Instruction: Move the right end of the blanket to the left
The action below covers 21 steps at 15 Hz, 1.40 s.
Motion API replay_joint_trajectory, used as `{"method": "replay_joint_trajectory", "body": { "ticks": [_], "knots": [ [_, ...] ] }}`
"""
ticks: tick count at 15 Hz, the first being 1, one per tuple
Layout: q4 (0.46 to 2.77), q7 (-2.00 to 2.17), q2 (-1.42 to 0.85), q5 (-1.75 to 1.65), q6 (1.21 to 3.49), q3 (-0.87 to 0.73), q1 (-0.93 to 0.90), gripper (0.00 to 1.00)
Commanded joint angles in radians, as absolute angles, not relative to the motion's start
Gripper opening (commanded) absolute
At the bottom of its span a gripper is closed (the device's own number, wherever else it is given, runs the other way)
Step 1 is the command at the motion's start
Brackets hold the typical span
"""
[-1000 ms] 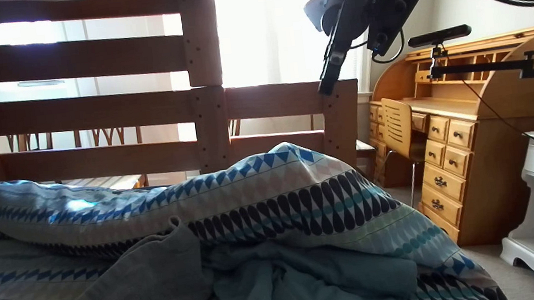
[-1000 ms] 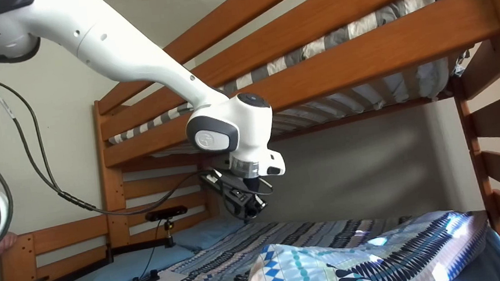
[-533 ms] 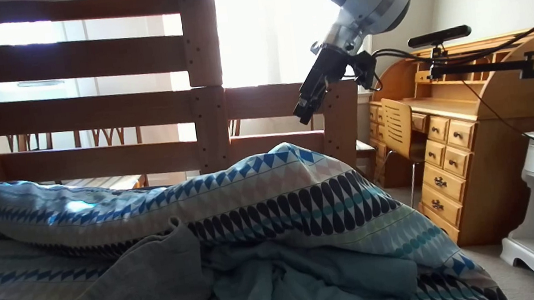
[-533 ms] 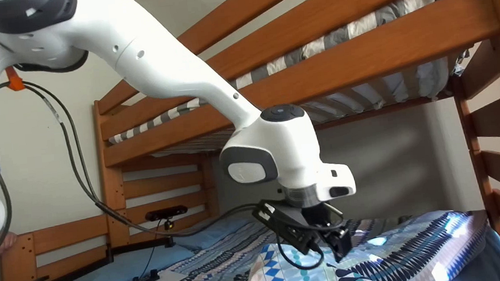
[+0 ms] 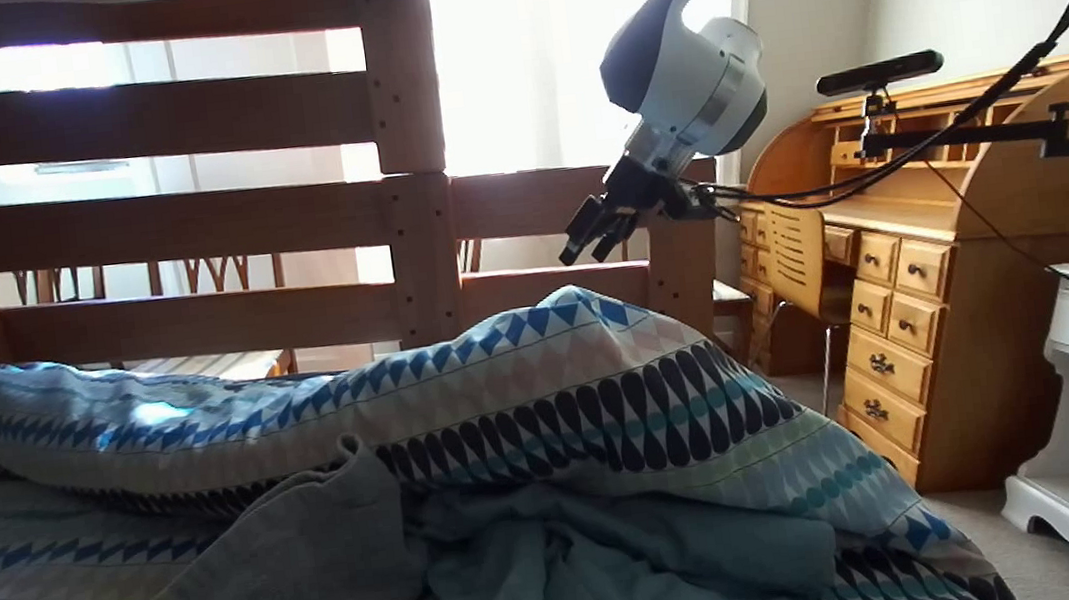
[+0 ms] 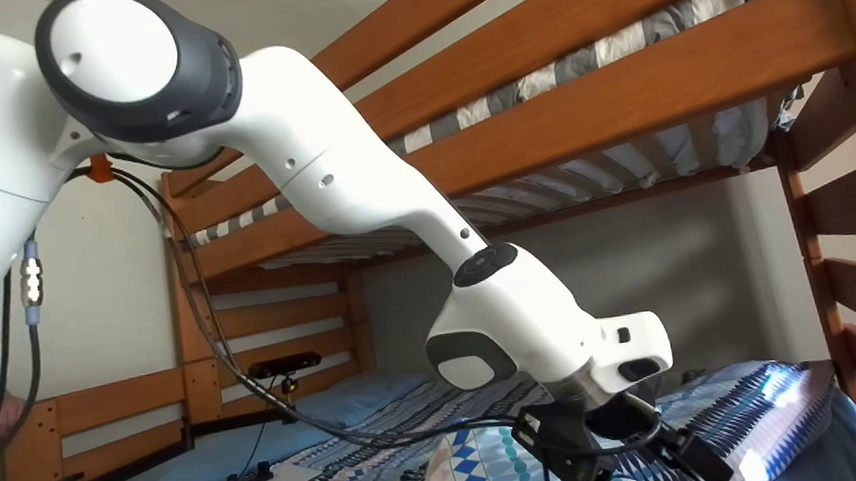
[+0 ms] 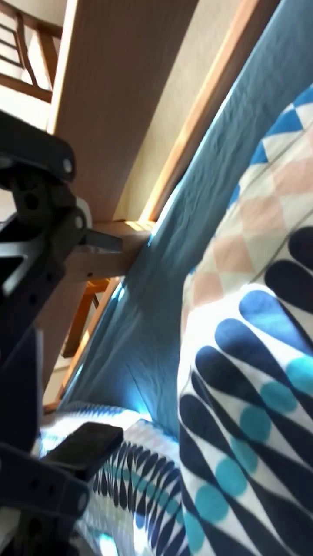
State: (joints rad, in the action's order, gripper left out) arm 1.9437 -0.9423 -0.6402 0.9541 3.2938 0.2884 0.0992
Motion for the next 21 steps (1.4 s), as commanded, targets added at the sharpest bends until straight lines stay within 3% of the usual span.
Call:
{"method": "replay_joint_trajectory", "body": {
  "ticks": [1, 2, 3, 4, 10, 11, 21],
  "knots": [
    [1.835, -0.937, -0.78, 0.94, 3.519, 0.248, 0.045, 1.0],
    [1.819, -0.948, -0.808, 0.93, 3.573, 0.229, 0.033, 1.0],
    [1.858, -0.761, -0.804, 0.787, 3.579, 0.078, -0.075, 1.0],
    [1.817, -0.948, -0.837, 0.922, 3.614, 0.131, -0.035, 1.0],
    [1.836, -0.953, -0.847, 1.125, 3.456, -0.108, -0.21, 1.0],
    [1.867, -0.931, -0.834, 1.047, 3.498, -0.055, -0.159, 1.0],
    [1.865, -0.931, -0.833, 1.082, 3.474, -0.092, -0.194, 1.0]
  ]
}}
